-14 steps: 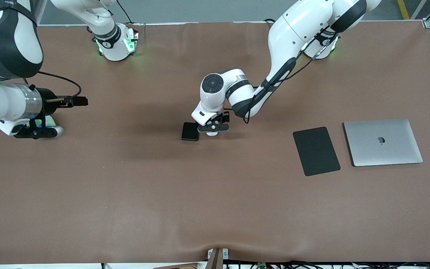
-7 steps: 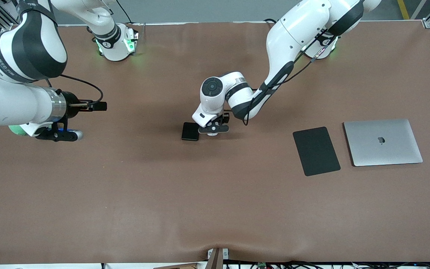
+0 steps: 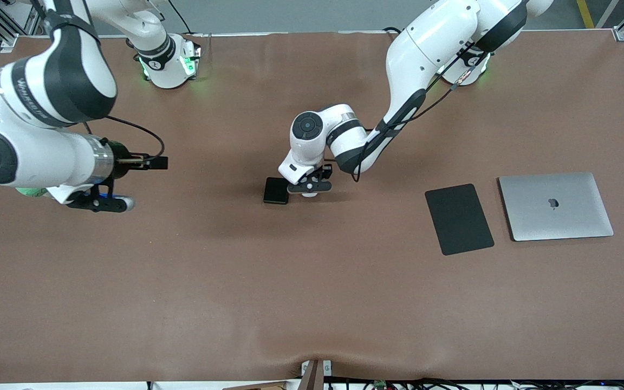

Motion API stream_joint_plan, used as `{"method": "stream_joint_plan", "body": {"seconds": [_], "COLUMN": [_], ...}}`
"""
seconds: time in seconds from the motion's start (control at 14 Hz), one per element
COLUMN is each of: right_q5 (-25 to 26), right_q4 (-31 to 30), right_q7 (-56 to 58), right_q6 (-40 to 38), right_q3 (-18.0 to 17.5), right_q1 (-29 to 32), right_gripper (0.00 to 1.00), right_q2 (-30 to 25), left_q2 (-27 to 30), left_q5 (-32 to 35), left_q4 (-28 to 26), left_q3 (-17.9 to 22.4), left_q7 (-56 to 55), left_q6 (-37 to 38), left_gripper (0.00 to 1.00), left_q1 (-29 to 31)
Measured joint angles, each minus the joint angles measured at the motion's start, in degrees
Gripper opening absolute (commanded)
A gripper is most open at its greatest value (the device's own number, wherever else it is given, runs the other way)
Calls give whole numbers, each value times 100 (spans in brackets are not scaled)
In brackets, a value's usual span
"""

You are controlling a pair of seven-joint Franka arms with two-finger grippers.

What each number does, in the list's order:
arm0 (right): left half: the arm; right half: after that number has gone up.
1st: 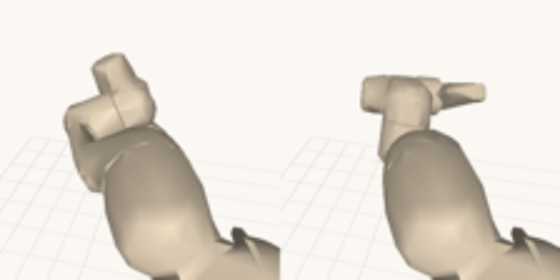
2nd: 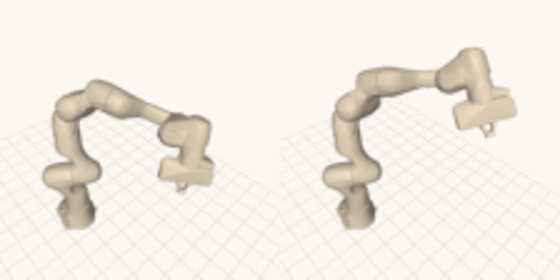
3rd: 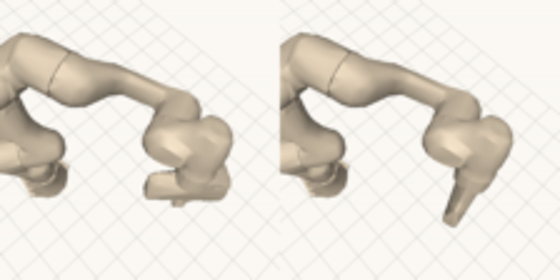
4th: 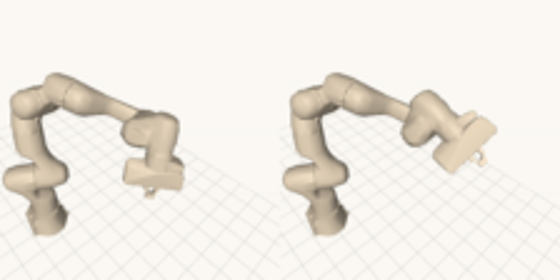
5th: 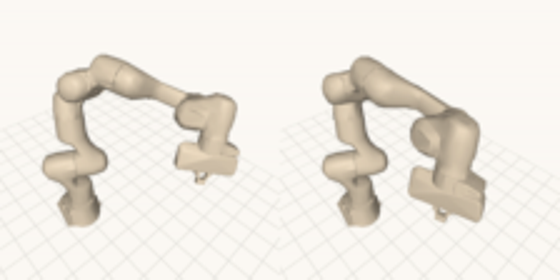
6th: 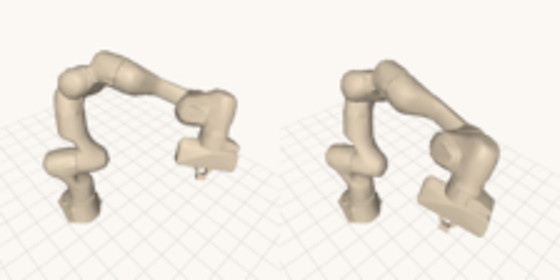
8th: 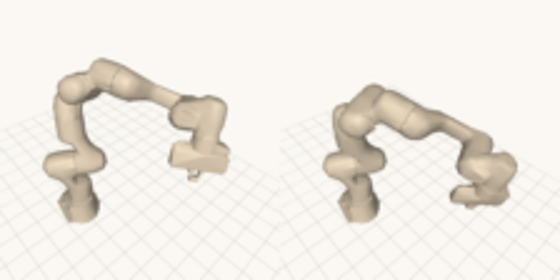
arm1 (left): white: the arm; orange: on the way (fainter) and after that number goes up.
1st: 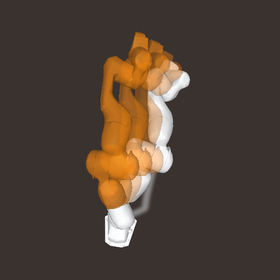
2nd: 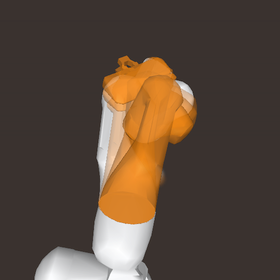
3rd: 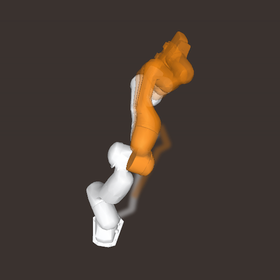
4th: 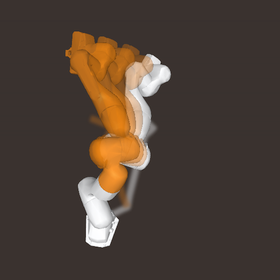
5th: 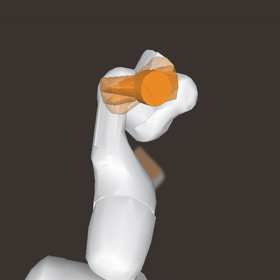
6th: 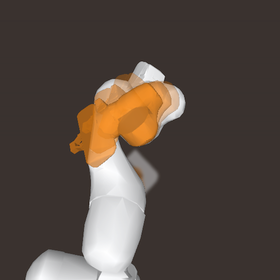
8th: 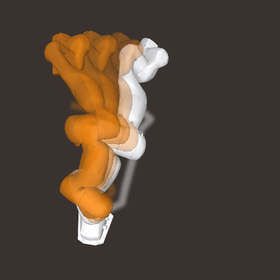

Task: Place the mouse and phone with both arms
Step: 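Lower the left gripper and grasp the white mouse while the right approaches, then carry the mouse to the pad while the right gripper grasps the phone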

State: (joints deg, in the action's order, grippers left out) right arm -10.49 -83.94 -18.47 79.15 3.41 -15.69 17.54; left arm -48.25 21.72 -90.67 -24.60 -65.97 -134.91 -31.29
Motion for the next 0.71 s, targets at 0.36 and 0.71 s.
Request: {"method": "stream_joint_plan", "body": {"seconds": [0.36,0.71], "right_q5": [-13,-40], "right_q4": [-220,-597], "right_q7": [-315,-437], "right_q6": [517,1105], "right_q3": [-5,-6], "right_q1": [-354,-567], "right_gripper": [100,100], "right_q2": [79,87], "left_q2": [95,898], "left_q5": [0,21], "left_q4": [126,114], "left_q3": [17,3], "left_q7": [-61,-60], "left_q6": [228,1251], "left_gripper": [0,0], "left_q1": [71,504]}}
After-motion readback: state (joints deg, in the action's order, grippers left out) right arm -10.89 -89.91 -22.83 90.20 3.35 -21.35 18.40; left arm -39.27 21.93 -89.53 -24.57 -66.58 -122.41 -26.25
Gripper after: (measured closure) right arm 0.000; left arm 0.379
